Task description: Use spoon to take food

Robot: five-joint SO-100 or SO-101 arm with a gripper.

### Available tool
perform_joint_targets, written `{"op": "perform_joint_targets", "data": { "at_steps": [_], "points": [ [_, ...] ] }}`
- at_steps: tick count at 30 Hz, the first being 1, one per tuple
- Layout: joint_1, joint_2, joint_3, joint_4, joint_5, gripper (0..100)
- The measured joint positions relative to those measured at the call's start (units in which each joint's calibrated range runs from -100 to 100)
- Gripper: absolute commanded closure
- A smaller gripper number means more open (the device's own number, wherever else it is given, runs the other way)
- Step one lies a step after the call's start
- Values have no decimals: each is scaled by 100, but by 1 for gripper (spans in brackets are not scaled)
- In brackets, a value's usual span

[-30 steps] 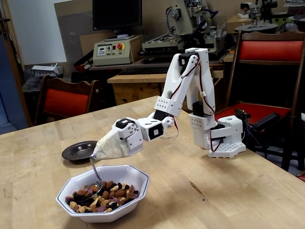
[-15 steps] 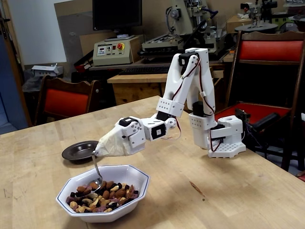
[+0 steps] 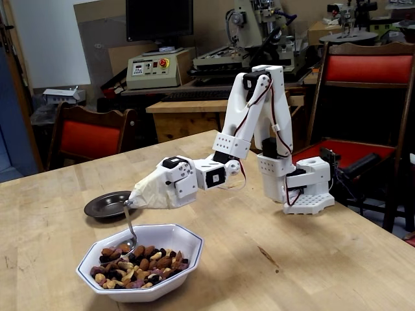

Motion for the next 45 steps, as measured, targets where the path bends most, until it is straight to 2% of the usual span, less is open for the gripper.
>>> {"op": "perform_joint_targets", "data": {
  "at_steps": [17, 45],
  "points": [
    [15, 0, 0, 0, 0, 96],
    [1209, 0, 0, 0, 0, 96]
  ]
}}
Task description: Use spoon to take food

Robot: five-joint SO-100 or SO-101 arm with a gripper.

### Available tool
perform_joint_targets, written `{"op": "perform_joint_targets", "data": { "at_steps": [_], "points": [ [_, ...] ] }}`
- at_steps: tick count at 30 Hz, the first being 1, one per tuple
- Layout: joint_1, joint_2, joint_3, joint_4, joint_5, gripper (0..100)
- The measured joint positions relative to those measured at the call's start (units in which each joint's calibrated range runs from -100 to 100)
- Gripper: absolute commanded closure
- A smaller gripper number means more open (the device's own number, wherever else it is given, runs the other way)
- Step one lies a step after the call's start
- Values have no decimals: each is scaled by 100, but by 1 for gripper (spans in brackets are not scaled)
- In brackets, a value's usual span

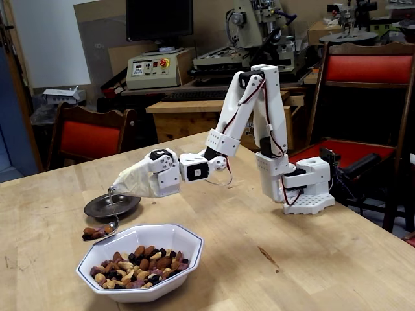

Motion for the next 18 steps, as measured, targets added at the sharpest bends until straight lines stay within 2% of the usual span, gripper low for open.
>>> {"op": "perform_joint_targets", "data": {
  "at_steps": [18],
  "points": [
    [718, 0, 0, 0, 0, 96]
  ]
}}
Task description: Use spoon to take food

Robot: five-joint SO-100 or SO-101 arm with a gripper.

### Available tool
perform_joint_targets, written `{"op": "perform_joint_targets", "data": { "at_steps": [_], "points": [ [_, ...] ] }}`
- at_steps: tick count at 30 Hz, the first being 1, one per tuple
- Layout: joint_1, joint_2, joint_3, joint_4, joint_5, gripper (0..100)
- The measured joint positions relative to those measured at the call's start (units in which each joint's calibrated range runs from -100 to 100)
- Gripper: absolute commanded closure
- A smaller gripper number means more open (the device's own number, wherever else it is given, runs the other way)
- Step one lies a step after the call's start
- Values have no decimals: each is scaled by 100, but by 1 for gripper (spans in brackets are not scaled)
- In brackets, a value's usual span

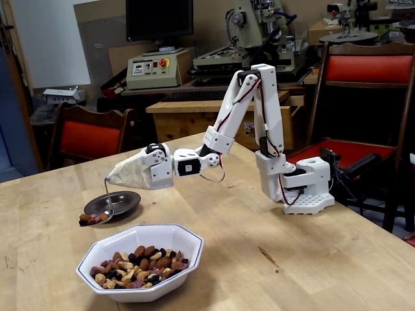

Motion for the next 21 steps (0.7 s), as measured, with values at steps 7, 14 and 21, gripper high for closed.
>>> {"op": "perform_joint_targets", "data": {
  "at_steps": [7, 14, 21],
  "points": [
    [315, 0, 0, 0, 0, 96],
    [608, 0, 0, 0, 0, 96],
    [967, 0, 0, 0, 0, 96]
  ]
}}
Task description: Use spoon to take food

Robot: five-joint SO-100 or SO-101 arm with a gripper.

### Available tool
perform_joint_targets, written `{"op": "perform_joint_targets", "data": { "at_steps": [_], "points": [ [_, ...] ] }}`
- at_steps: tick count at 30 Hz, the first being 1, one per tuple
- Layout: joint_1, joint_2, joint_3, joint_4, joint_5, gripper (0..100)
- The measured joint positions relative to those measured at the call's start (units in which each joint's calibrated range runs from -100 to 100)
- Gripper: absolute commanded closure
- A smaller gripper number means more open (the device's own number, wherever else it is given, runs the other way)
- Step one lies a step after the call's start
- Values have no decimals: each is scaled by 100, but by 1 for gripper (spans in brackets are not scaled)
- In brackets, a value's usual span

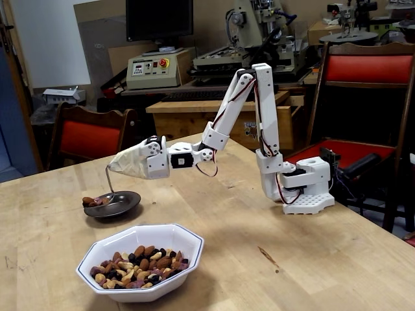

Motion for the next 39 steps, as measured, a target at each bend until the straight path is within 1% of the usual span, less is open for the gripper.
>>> {"op": "perform_joint_targets", "data": {
  "at_steps": [8, 20, 34, 39],
  "points": [
    [484, 0, 0, 0, 0, 96],
    [879, 0, 0, 0, 0, 96],
    [982, 0, 0, 0, 0, 96],
    [1158, 0, 0, 0, 0, 96]
  ]
}}
